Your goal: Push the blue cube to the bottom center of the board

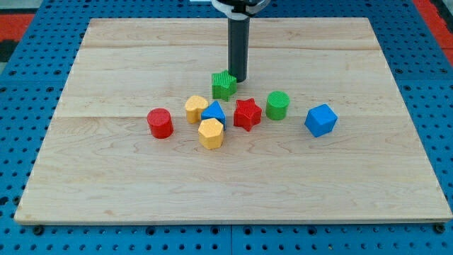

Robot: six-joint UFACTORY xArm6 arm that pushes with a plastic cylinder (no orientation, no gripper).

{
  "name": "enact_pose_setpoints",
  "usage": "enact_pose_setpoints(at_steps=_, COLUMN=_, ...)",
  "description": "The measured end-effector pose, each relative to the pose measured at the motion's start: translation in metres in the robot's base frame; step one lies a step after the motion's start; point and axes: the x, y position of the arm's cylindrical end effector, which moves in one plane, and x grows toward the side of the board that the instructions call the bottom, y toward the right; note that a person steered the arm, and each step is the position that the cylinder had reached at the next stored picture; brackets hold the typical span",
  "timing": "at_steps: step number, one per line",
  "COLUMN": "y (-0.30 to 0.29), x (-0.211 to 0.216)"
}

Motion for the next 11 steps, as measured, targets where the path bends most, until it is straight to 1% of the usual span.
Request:
enact_pose_setpoints(at_steps=1, y=0.082, x=0.003)
enact_pose_setpoints(at_steps=2, y=0.139, x=0.048)
enact_pose_setpoints(at_steps=3, y=0.119, x=0.080)
enact_pose_setpoints(at_steps=4, y=0.063, x=0.067)
enact_pose_setpoints(at_steps=5, y=0.038, x=0.052)
enact_pose_setpoints(at_steps=6, y=0.147, x=0.073)
enact_pose_setpoints(at_steps=7, y=0.136, x=0.131)
enact_pose_setpoints(at_steps=8, y=0.082, x=0.163)
enact_pose_setpoints(at_steps=9, y=0.102, x=0.188)
enact_pose_setpoints(at_steps=10, y=0.066, x=0.215)
enact_pose_setpoints(at_steps=11, y=-0.010, x=0.223)
